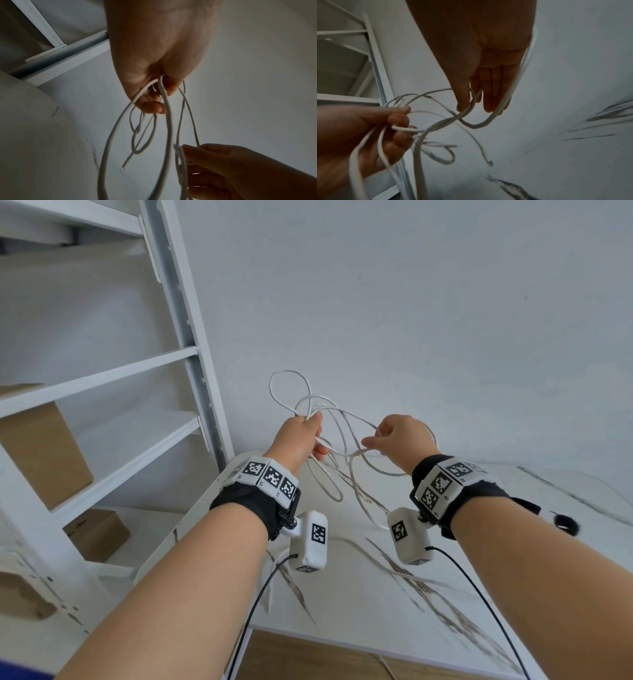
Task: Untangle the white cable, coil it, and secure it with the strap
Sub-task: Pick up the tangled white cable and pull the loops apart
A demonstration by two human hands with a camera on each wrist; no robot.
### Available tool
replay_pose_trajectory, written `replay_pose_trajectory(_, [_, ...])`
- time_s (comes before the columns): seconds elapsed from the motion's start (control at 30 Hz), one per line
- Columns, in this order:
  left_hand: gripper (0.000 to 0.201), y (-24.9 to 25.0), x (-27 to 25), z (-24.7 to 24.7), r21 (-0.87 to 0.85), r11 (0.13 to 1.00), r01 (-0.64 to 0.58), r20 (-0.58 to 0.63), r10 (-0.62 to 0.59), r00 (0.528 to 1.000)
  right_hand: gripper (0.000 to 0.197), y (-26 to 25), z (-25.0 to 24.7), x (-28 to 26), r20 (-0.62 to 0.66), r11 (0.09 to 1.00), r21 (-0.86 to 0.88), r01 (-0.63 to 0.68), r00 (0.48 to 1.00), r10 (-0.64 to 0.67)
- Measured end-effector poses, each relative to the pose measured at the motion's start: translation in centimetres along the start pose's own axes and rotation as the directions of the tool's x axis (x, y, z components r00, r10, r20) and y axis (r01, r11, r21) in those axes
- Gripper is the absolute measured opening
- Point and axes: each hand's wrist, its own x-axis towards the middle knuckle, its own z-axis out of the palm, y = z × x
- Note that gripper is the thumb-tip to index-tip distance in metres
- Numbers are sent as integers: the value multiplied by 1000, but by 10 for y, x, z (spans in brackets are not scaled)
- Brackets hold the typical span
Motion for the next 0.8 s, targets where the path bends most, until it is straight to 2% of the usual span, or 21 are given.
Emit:
replay_pose_trajectory(0.13, [38, -4, 1, -10, -19, 1000, -20, -177, 16, 984, 43, 8, -11, 4, 37, 998, 60, -25, 999, 23])
replay_pose_trajectory(0.27, [40, -8, 4, -10, 104, 993, -53, -215, 75, 974, 16, 10, -15, 4, -102, 989, 123, -76, 991, 89])
replay_pose_trajectory(0.33, [46, -9, 5, -5, 177, 982, -67, -216, 105, 971, 17, 6, -15, 0, -157, 997, -9, -73, 985, 71])
replay_pose_trajectory(0.43, [42, -9, 7, -3, 182, 982, -50, -259, 97, 961, 23, 7, -11, -2, -204, 982, -183, -40, 979, 2])
replay_pose_trajectory(0.57, [40, -10, 12, -11, 150, 988, -31, -333, 80, 940, 26, 21, -11, 0, -180, 968, -231, -95, 982, 53])
replay_pose_trajectory(0.7, [25, -15, 17, -13, 208, 978, 17, -345, 57, 937, 23, 30, -18, 4, -229, 978, -169, -126, 970, 86])
replay_pose_trajectory(0.8, [33, -16, 19, -15, 277, 958, 77, -368, 32, 929, 23, 41, -21, 9, -274, 980, 2, -200, 942, 193])
